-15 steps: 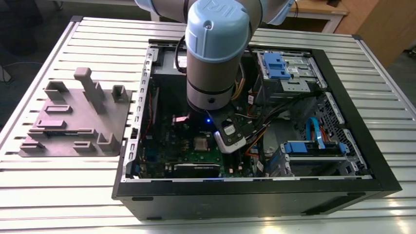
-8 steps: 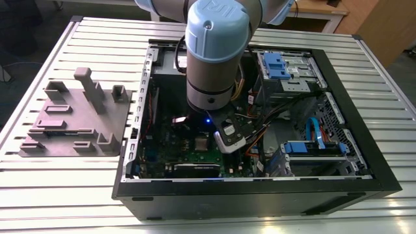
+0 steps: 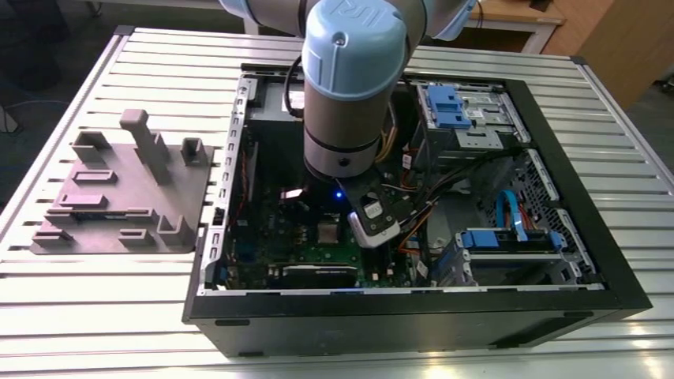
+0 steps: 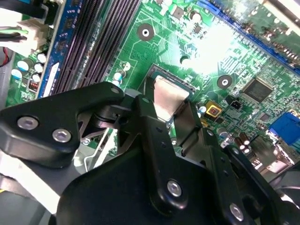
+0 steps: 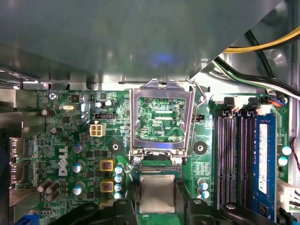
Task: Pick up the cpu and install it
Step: 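Place the cpu into insertion slot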
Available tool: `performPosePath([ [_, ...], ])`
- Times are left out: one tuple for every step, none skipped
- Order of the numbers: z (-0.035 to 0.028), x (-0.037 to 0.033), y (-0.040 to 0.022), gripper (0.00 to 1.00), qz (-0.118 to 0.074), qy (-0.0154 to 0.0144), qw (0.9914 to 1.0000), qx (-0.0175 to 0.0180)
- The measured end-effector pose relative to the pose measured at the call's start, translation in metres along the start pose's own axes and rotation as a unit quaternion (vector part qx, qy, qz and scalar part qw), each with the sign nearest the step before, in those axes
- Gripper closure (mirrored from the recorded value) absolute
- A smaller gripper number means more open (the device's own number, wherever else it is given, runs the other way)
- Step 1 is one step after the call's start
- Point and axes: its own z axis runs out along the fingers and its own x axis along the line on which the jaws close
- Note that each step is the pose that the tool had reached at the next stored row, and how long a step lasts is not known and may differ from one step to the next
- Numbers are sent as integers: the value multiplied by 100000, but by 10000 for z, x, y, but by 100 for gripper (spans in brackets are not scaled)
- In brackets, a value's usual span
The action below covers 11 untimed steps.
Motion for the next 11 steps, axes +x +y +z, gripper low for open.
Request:
performPosePath([
  [-2, 0, 0, 57, 0, 8, 100000, -3],
  [-4, 1, -1, 57, 2, 10, 100000, -4],
  [-5, 1, -1, 57, 5, 12, 100000, 0],
  [-5, 1, 0, 57, 12, 14, 100000, 4],
  [-5, 2, -1, 57, 13, 18, 100000, 10],
  [-3, 2, -1, 57, 11, 18, 100000, 13],
  [4, 2, 0, 57, 14, 18, 100000, 9],
  [10, 2, -1, 57, 12, 32, 100000, 32],
  [15, 3, -2, 57, 11, 40, 100000, 50],
  [20, 3, -3, 57, 13, 43, 100000, 54],
  [23, 3, -3, 57, 15, 38, 100000, 47],
])
